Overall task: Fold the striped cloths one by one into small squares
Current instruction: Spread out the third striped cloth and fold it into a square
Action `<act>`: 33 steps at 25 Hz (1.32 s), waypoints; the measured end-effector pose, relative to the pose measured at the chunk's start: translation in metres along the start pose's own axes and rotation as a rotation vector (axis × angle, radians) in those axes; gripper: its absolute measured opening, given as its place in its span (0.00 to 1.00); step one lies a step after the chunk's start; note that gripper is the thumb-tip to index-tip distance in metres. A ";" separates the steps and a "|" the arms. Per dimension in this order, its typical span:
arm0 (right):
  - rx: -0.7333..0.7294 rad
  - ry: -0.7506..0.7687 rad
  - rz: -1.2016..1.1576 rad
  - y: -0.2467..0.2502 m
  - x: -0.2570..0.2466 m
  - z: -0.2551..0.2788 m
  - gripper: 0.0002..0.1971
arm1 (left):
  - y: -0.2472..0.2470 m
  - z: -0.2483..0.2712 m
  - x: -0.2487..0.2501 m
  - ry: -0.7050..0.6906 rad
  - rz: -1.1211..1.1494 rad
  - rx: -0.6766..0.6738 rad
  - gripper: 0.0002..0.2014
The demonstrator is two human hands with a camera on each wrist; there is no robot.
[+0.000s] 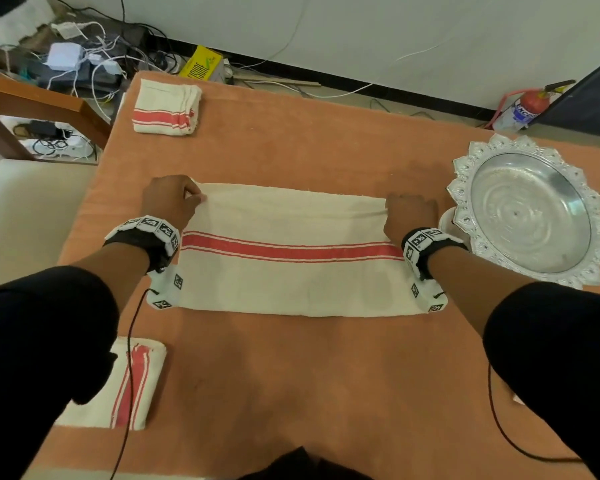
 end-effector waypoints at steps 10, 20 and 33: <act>0.043 -0.100 0.065 -0.004 0.005 -0.029 0.17 | -0.007 -0.040 0.006 -0.088 -0.052 -0.016 0.11; 0.045 -0.166 -0.031 -0.016 0.003 -0.043 0.21 | -0.023 -0.049 0.000 -0.070 -0.146 0.049 0.09; 0.181 0.378 -0.327 -0.004 -0.120 0.047 0.28 | -0.089 0.079 0.119 -0.576 -0.231 -0.057 0.25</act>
Point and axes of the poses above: each hand's wrist, its own z-axis away from the middle knuckle, its own y-axis out of the back of the hand, x = y × z, the point moved 6 cm from there along -z, towards the middle knuckle, and after that the axes turned 1 degree about -x, right-handed, at the moved point
